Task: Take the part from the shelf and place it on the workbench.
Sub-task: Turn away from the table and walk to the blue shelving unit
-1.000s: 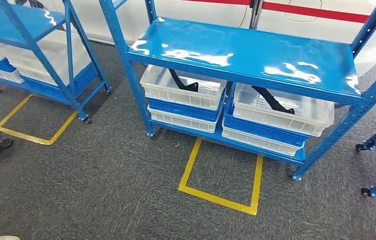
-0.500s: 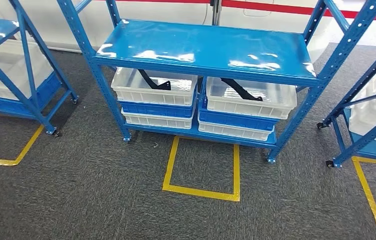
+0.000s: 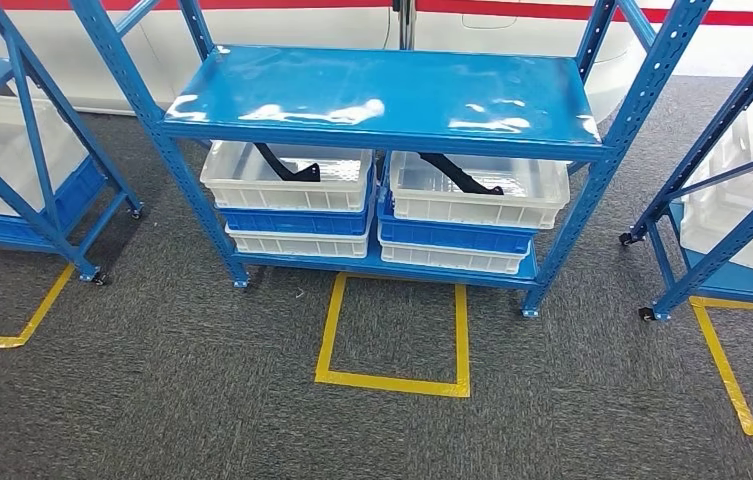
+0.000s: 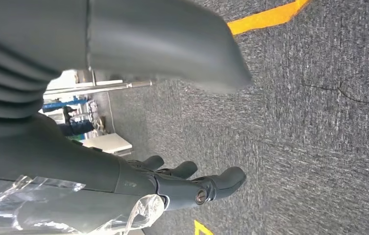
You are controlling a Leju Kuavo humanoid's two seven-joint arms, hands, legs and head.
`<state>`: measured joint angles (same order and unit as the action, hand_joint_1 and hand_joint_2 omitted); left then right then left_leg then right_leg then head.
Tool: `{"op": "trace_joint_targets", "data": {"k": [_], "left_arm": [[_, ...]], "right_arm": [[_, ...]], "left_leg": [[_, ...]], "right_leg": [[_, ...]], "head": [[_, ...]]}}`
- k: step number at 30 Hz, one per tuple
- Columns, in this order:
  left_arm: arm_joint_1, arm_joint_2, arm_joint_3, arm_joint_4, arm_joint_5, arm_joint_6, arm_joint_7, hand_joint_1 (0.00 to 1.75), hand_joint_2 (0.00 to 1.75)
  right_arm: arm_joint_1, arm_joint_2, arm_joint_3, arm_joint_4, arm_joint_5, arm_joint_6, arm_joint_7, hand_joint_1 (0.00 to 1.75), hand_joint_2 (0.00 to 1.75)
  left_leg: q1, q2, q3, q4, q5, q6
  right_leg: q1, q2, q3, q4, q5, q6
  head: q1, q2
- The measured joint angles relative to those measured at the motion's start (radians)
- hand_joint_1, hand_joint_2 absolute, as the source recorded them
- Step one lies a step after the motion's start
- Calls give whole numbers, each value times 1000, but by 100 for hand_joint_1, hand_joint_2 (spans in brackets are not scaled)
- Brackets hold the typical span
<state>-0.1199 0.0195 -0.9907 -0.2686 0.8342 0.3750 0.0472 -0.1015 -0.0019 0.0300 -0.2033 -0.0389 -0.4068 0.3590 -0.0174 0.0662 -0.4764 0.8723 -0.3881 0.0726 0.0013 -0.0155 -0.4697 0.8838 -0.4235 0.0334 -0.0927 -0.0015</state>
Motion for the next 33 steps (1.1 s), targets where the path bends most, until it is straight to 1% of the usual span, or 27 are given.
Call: {"op": "trace_joint_targets", "data": {"k": [3,4,12,17,20,26,33], "left_arm": [[0,0,0,0,5,-5,1,0,175],[0,0,0,0,7,-7,2,0,175],[0,0,0,0,23,-28,2,0,175],[1,0,0,0,49,-24,36,0,175],[5,0,7,0,34,-22,45,0,175],[37,0,69,-1,-82,-67,36,0,175],[71,0,192,-9,-240,-130,18,0,175]], "right_arm": [[0,0,0,0,0,5,0,0,175],[0,0,0,0,0,7,0,0,175],[1,0,1,0,-2,21,-1,0,175],[1,0,1,0,-3,22,-8,0,175],[6,0,1,0,-3,23,-22,0,175],[32,0,1,-1,1,71,-70,0,175],[70,0,1,-14,9,141,-130,0,175]], "left_leg": [[3,0,-1,0,1,-12],[4,0,-1,-1,2,-13],[5,0,-5,-1,3,-15],[4,0,-5,0,2,-15],[4,0,-5,0,2,-15],[4,0,-5,0,2,-15],[4,0,-6,-1,0,-18]], "right_leg": [[3,0,-1,0,0,-4],[4,0,-2,0,0,-5],[3,0,-6,0,1,-7],[2,0,-6,0,2,-7],[1,0,-6,0,2,-7],[1,0,-6,0,2,-7],[1,0,-6,0,1,-8]], "head": [[0,0],[0,0],[0,0],[0,0],[0,0],[0,0],[0,0]]}}
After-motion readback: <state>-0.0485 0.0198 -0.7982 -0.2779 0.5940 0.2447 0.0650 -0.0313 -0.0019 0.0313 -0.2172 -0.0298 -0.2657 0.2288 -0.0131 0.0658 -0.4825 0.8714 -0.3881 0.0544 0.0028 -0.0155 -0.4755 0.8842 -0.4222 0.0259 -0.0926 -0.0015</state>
